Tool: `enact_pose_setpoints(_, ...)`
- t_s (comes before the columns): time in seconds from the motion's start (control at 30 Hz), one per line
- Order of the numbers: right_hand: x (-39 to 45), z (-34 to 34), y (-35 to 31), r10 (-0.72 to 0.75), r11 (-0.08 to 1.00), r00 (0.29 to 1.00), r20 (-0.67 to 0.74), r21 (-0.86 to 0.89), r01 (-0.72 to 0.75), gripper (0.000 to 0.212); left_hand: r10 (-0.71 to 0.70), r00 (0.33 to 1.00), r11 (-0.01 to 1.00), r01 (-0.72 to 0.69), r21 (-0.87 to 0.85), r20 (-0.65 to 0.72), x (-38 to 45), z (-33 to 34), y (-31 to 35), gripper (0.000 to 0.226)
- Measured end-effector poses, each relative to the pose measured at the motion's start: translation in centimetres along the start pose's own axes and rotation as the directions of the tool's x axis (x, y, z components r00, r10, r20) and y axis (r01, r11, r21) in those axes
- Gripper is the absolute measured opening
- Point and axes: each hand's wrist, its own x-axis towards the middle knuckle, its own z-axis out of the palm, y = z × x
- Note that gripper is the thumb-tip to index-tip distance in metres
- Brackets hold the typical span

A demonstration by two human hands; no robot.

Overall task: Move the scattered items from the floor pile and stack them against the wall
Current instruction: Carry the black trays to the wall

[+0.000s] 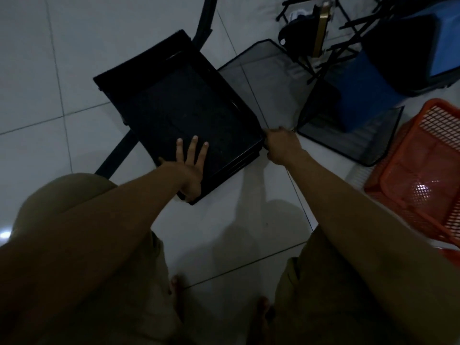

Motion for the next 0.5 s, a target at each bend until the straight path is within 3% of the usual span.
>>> enact_pose_setpoints(0.07, 0.2, 0.0, 0.5, 0.050, 0.998, 0.999, -0.001, 0.039, -0.050, 0.077, -0.019, 1.000, 1.000, 0.019, 0.002, -0.015, 0.2, 0.2, 0.4, 0.126)
enact_pose_setpoints(0.13, 0.0, -0.3, 0.6, 0.081, 0.988, 0.993, -0.091, 0.142, -0.068, 0.092, -0.028, 0.999, 0.999, 0.027, -0.023, -0.036, 0.4, 0.3, 0.7, 0.123)
enact_pose_setpoints(0.23, -0.5, -1.2, -0.1, -0.032, 0.968, 0.960, -0.277, 0.230, 0.098, 0.101, -0.026, 0.997, 0.999, 0.023, -0.043, -0.071, 0.4, 0.4, 1.1, 0.117)
enact_pose_setpoints(0.37, -0.4, -2.6, -1.8, -0.198, 0.876, 0.859, -0.472, 0.307, 0.371, 0.060, 0.021, 0.993, 0.995, -0.032, -0.096, -0.114, 0.5, 0.8, 0.5, 0.125)
enact_pose_setpoints(0.43, -0.1, -3.6, -3.4, -0.164, 0.850, 0.830, -0.533, 0.351, 0.393, 0.045, 0.066, 0.990, 0.989, -0.082, -0.126, -0.125, 0.3, 0.9, -0.3, 0.127)
enact_pose_setpoints(0.5, 0.7, -4.3, -5.1, -0.120, 0.836, 0.866, -0.486, 0.421, 0.352, 0.047, 0.083, 0.986, 0.986, -0.102, -0.132, -0.146, 0.1, 1.2, -1.0, 0.131)
